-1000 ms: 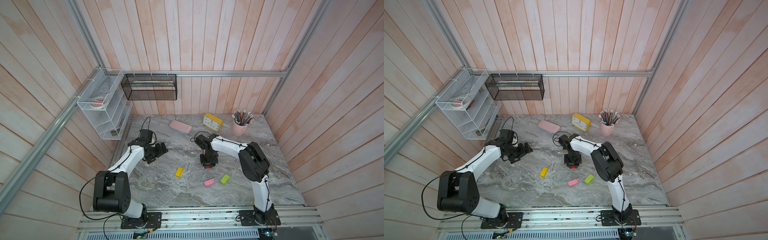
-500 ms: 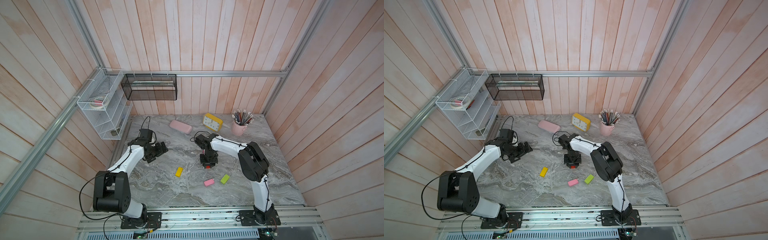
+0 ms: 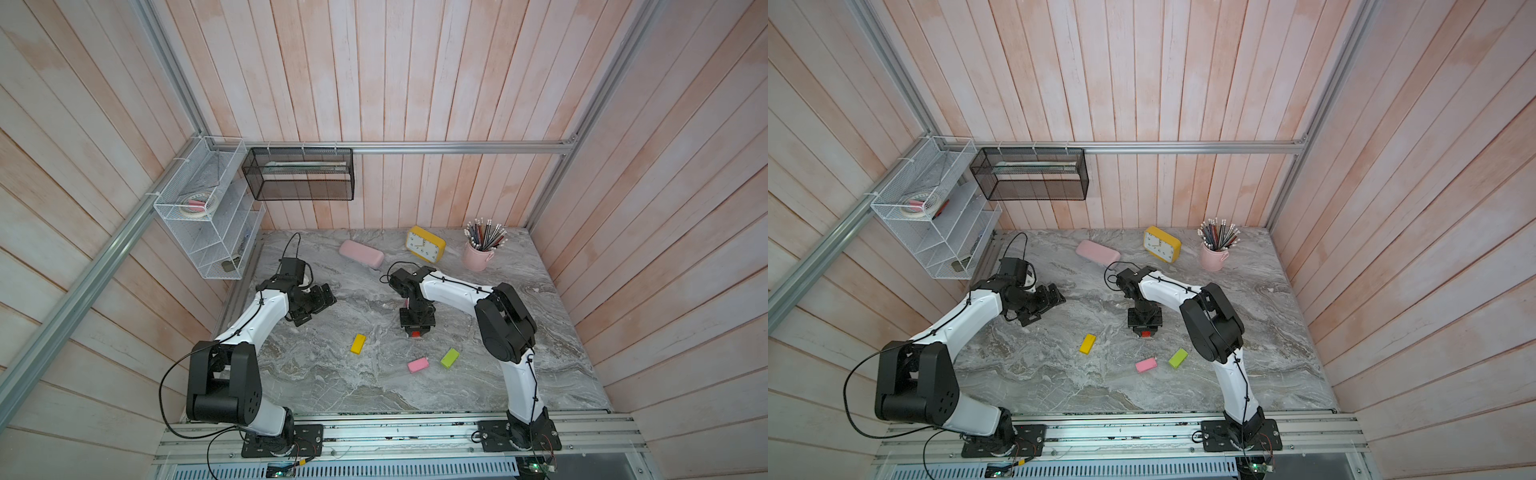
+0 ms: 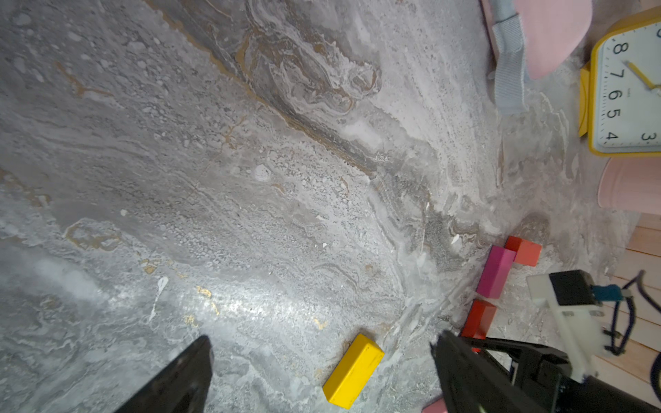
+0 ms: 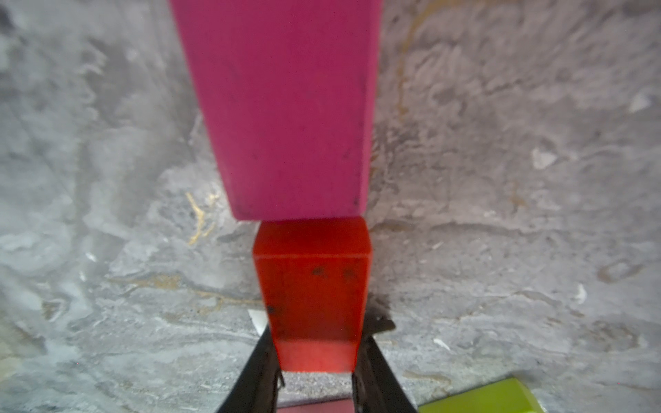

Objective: Assemble the number 6 with building blocks
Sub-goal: Assemble the building block at the center of the board.

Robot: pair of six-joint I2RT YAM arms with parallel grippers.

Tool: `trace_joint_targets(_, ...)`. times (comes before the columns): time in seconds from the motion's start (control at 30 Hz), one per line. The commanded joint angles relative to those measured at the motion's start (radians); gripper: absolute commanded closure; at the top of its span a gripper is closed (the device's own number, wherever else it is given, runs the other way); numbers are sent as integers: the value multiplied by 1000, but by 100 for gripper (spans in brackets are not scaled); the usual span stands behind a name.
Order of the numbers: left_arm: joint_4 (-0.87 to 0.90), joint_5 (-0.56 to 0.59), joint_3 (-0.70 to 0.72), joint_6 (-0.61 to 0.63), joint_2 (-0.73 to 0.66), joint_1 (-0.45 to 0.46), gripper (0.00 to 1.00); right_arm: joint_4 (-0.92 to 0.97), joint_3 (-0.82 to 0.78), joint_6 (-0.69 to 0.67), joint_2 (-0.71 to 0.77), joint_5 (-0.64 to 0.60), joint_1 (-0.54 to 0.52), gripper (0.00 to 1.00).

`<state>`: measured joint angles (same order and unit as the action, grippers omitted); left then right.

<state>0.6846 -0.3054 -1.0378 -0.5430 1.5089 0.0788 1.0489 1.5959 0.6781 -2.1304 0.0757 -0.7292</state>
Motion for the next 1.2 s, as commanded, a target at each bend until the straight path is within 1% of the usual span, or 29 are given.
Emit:
trace_joint_targets(0.0,4,14,-23,2,11,-4,2,-32,7,-8,-49,-46,11,80)
trace_joint_targets(0.47,6,13,-39,5,24,-4,2,-30,16,-8,-52,-49,14,80)
trace_joint_targets(0.63,6,14,-43,6,29,-4,2,-29,18,-8,-50,-52,14,78)
trace_joint_targets(1.03,2,14,-25,9,23,-4,2,-52,-21,-3,-33,-37,13,67)
trace_joint_targets(1.07,1,14,-24,9,23,-4,2,-52,-21,-3,-31,-36,13,66)
trace_joint_targets(1.17,1,14,-23,9,23,-4,2,-57,-27,0,-22,-38,13,53)
